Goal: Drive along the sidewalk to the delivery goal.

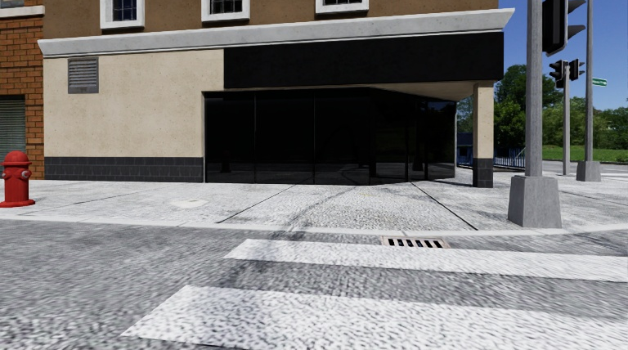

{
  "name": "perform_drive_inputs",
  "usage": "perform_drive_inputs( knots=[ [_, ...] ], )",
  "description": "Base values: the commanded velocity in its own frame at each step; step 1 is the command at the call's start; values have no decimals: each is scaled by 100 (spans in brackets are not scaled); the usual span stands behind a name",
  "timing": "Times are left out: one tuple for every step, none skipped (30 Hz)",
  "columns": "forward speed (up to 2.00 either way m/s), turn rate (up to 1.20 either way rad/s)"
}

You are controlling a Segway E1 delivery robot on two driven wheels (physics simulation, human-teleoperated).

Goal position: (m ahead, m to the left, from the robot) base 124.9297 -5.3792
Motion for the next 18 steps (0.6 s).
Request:
perform_drive_inputs(
  knots=[
    [0, 0],
    [0, 0],
    [0, 0],
    [0, 0],
    [0, 0],
    [0, 0],
    [0, 0],
    [0, 0],
    [0, 0],
    [0, 0],
    [0, 0],
    [0, 0],
    [0, 0],
    [0, 0],
    [0, 0],
    [0, 0],
    [0, 0],
    [0, 0]
  ],
)
